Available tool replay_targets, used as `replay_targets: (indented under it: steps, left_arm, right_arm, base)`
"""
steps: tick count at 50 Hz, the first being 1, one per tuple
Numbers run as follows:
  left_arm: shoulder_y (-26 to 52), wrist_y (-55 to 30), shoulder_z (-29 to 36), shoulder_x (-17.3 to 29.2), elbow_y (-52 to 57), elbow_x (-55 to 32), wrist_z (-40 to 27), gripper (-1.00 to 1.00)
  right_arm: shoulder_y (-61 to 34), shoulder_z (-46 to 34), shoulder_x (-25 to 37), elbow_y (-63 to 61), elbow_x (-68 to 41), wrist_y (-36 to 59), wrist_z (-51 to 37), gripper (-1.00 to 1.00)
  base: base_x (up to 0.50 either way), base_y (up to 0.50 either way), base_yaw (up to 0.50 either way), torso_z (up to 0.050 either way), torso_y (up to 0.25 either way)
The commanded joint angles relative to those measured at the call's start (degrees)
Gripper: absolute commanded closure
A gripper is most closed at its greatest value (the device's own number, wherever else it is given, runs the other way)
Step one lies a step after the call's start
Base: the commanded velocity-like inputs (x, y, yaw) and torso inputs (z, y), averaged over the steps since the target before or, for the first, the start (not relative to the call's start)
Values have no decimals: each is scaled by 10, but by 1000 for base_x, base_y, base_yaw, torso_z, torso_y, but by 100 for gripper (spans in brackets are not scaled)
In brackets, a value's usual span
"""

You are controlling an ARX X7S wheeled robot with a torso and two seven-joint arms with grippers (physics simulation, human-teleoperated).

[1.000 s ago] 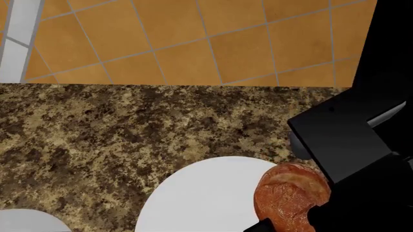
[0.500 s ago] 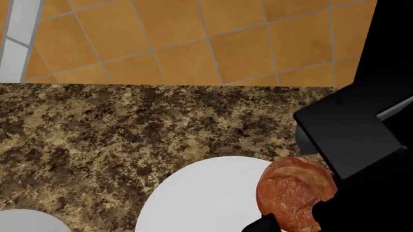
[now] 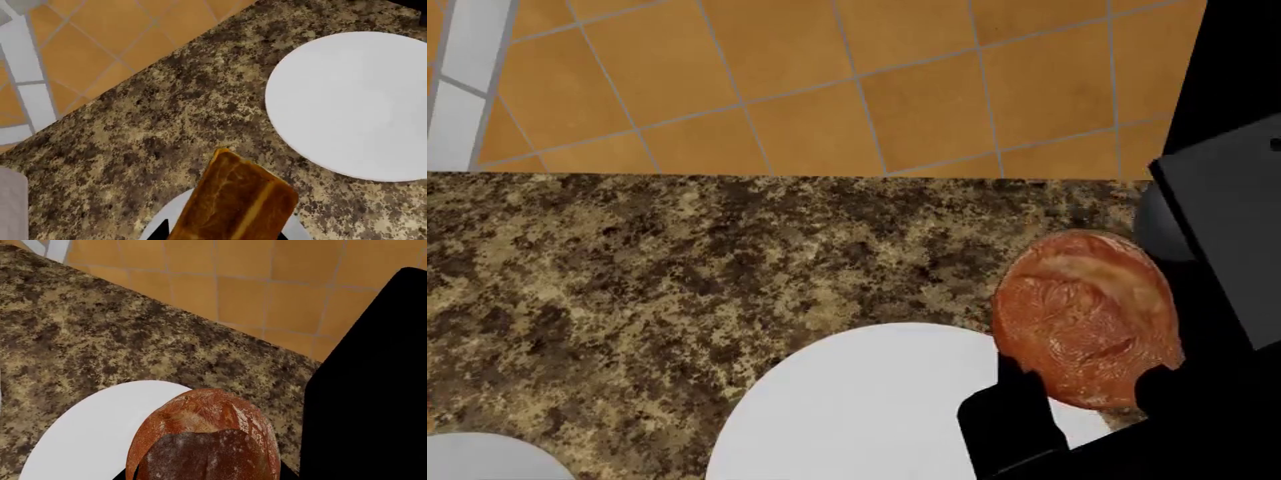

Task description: Place all breads on the cutting board.

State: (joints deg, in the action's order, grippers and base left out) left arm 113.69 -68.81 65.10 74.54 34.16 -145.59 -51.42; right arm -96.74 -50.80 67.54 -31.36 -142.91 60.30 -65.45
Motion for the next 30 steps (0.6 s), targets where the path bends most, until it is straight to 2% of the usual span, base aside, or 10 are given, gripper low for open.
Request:
replay_targets:
  steps: [1, 10, 23, 30]
  left_arm:
    - [65, 43, -68, 31, -40, 5, 11, 100]
    - [88, 38, -95, 38, -59, 25, 2, 100]
    - [76, 58, -104, 37, -70, 50, 2, 100]
    - [83, 56, -110, 33, -81, 47, -7, 100]
  right_arm:
    - [-20, 32, 16, -18, 28, -16, -13, 100]
    - [-38, 44, 31, -52, 28, -33, -47, 100]
    - [-33, 52, 30, -54, 59, -42, -43, 100]
    - [-30, 52, 31, -54, 67, -44, -46, 100]
  base:
    - [0, 0, 0, 0, 10]
    - [0, 0, 0, 0, 0]
    - [-264, 17, 0, 0, 1]
    - [-167, 186, 0, 0, 0]
